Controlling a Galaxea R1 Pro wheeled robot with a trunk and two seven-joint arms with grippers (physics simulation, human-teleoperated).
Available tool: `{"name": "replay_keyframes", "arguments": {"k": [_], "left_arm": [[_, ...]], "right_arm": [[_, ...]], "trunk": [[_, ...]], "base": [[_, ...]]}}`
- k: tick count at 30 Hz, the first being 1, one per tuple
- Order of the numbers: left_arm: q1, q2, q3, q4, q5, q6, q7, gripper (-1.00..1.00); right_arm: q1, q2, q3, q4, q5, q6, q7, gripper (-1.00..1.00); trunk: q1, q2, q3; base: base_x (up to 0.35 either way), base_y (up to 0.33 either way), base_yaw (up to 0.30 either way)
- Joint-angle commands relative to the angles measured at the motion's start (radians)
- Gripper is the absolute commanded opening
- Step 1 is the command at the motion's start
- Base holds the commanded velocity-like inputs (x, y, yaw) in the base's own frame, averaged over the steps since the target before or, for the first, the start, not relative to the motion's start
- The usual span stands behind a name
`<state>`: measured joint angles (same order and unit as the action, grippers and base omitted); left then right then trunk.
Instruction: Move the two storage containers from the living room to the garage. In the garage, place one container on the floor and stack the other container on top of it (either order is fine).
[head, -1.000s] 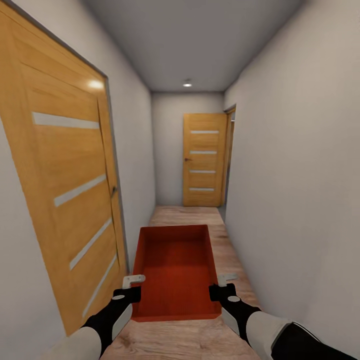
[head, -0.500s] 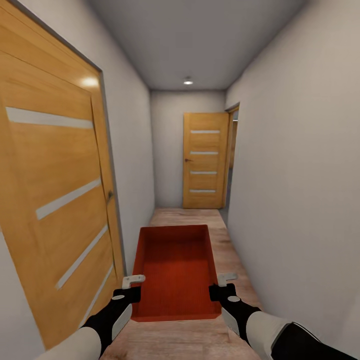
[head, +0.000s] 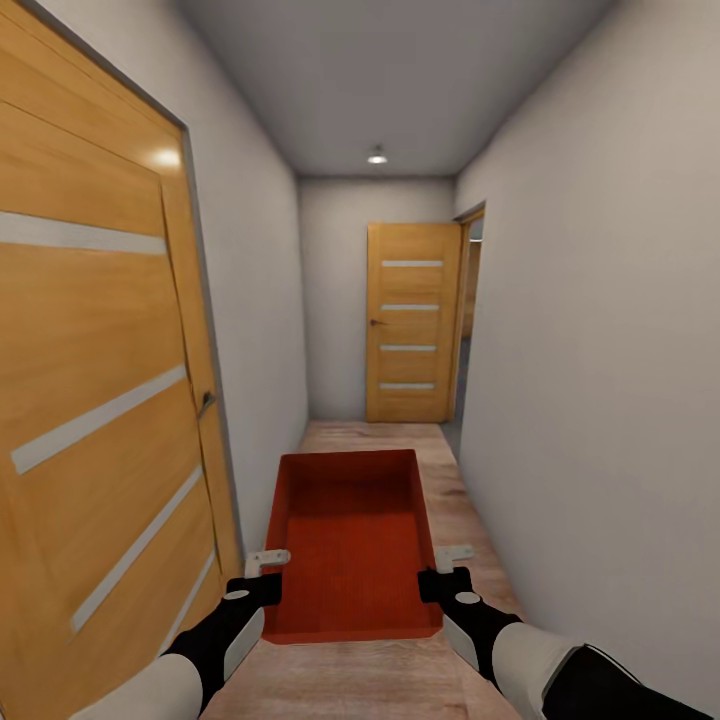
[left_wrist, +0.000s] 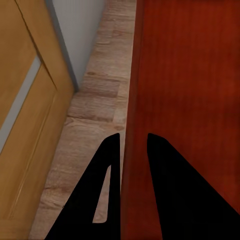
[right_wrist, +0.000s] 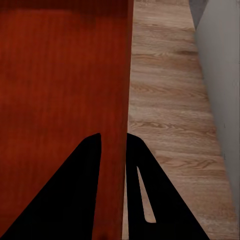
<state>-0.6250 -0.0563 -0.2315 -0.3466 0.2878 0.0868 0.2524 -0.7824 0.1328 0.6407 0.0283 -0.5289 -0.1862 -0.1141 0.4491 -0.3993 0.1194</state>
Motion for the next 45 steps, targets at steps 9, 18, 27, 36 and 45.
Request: {"name": "replay_keyframes", "arguments": {"k": [9,18,27,36,45], "left_arm": [[-0.001,0.001,0.046,-0.005,-0.016,-0.022,0.053,-1.00],[-0.001,0.001,0.046,-0.005,-0.016,-0.022,0.053,-1.00],[-0.001,0.001,0.046,-0.005,-0.016,-0.022,0.053,-1.00],[-0.001,0.002,0.046,-0.004,-0.016,-0.022,0.053,-1.00],[-0.001,0.003,0.046,-0.003,-0.016,-0.023,0.053,-1.00]], "right_arm": [[0.000,0.001,-0.033,0.002,0.001,-0.002,0.051,-1.00],[0.000,0.001,-0.033,0.002,0.001,-0.002,0.051,-1.00],[0.000,0.001,-0.033,0.002,0.001,-0.002,0.051,-1.00],[0.000,0.002,-0.033,0.002,0.001,-0.002,0.051,-1.00],[0.000,0.002,-0.033,0.002,0.001,-0.002,0.051,-1.00]], "trunk": [[0.001,-0.001,0.000],[0.001,-0.001,0.000],[0.001,-0.001,0.000],[0.001,-0.001,0.000],[0.001,-0.001,0.000]], "base": [[0.321,0.000,0.000],[0.321,0.000,0.000],[0.321,0.000,0.000],[0.321,0.000,-0.098],[0.321,0.000,-0.009]]}}
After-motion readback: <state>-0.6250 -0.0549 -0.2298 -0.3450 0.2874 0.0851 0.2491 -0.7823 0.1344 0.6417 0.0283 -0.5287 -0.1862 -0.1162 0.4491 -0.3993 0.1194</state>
